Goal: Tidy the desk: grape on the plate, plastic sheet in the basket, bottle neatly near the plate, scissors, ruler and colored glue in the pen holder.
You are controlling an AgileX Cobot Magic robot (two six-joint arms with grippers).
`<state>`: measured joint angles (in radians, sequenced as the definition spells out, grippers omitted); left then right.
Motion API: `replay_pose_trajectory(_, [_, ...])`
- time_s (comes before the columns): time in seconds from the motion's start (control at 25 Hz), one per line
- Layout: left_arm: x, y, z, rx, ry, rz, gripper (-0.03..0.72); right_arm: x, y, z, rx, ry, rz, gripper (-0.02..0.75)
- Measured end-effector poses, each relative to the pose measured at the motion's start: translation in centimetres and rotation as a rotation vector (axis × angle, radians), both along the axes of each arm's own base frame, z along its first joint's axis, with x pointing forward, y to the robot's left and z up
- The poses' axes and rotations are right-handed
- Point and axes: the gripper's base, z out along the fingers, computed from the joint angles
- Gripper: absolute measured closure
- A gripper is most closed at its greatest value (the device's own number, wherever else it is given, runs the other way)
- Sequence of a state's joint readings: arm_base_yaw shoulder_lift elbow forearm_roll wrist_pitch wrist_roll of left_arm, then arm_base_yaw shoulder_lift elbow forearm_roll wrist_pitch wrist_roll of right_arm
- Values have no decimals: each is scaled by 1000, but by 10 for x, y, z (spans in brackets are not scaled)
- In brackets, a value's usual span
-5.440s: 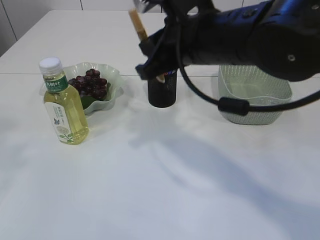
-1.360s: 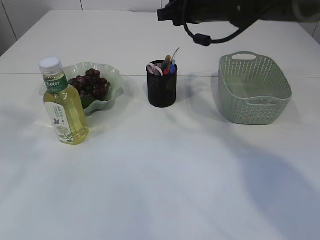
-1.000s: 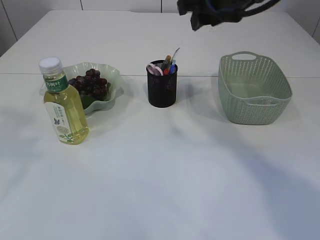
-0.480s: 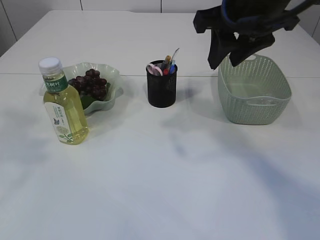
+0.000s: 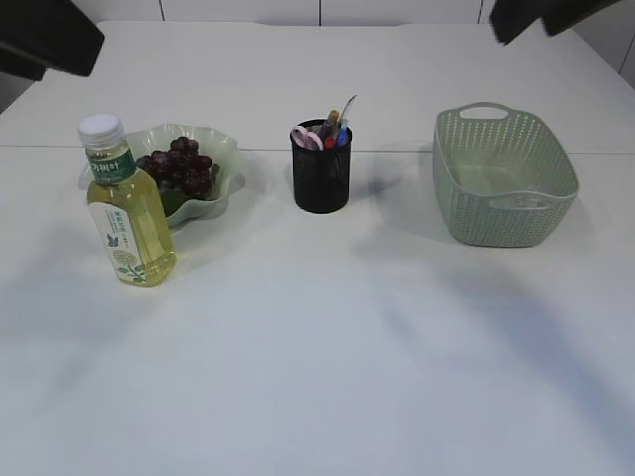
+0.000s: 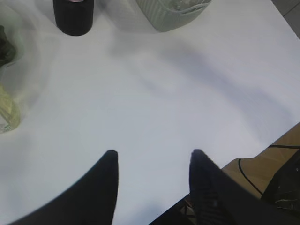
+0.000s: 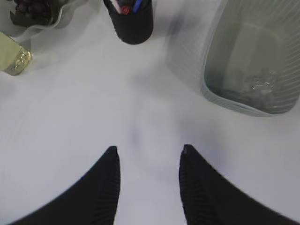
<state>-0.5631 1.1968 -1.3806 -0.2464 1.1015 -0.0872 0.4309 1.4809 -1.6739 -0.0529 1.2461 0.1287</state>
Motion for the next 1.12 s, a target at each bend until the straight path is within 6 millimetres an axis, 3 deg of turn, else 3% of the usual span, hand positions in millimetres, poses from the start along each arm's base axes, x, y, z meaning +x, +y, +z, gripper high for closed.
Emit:
replay_pose_trajectory(0.16, [-4, 3, 4, 7, -31, -10, 319, -50, -26, 21, 9, -84, -9, 405])
replay_pose_trajectory(0.28, [-13, 11, 7, 39, -30, -16, 308, -93, -45, 18, 20, -107, -10, 405])
replay_pose_trajectory(0.64, [-42, 31, 3, 101, 2, -28, 244, -202, -95, -32, 50, -171, -11, 405])
replay_pose_trajectory(0.88, [-70, 52, -19, 121, -9, -16, 244, -253, -119, -51, 103, -286, -5, 405])
replay_pose_trajectory(1.12, [-116, 84, -32, 86, -112, 2, 341, -278, -130, -67, 110, -359, 18, 405])
